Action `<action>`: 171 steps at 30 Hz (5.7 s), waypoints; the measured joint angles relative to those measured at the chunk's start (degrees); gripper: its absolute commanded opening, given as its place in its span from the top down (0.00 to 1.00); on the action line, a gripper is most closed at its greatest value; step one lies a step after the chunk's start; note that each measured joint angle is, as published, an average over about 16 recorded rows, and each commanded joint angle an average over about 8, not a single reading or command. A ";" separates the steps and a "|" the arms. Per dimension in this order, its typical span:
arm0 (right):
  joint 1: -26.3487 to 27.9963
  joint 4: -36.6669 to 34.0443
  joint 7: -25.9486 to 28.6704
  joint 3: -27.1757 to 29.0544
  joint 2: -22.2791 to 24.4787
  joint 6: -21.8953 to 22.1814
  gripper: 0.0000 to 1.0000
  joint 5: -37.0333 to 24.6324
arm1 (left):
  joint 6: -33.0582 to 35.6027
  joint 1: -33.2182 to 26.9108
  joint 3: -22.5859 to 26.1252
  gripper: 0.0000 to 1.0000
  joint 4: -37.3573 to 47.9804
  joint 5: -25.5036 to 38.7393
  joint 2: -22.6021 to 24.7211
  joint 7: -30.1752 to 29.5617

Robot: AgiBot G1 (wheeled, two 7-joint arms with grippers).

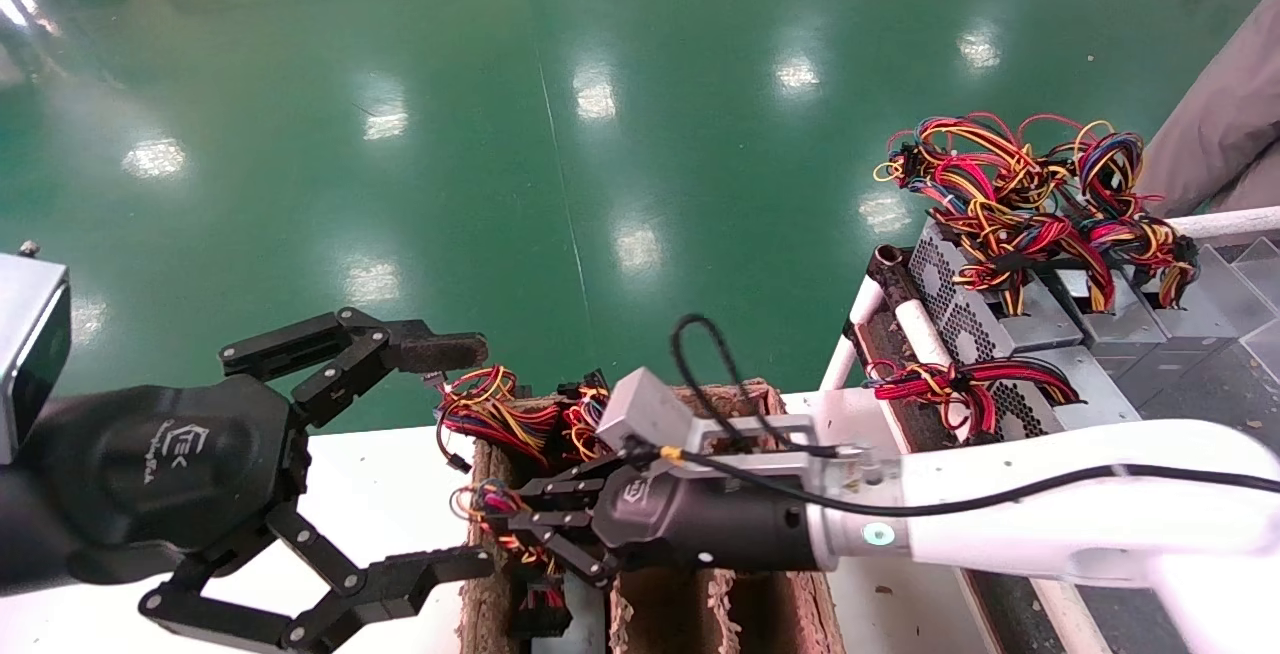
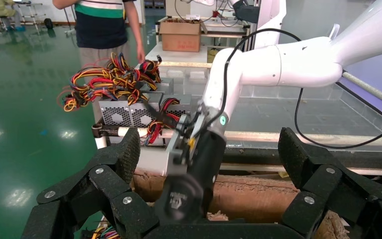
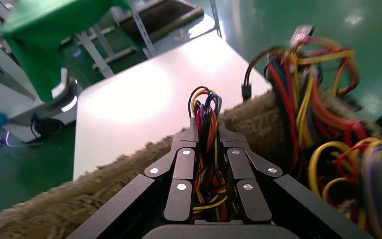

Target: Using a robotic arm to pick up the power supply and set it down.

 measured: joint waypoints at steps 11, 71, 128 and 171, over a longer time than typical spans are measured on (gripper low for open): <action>-2.33 4.81 -0.42 7.50 7.30 -2.04 1.00 10.54 | 0.00 0.00 0.01 0.00 0.00 0.00 0.00 0.00; 10.23 -22.83 -10.61 21.80 60.58 -21.57 1.00 19.58 | -0.01 -0.01 0.04 0.00 0.00 -0.03 -0.01 0.02; 4.76 -11.05 -9.59 12.51 48.85 -9.22 0.00 22.07 | -0.03 -0.01 0.07 0.00 0.01 -0.05 -0.03 0.03; -3.61 6.49 -7.99 16.37 36.16 -13.87 0.00 25.85 | -0.04 -0.02 0.09 0.00 0.03 -0.06 -0.04 0.05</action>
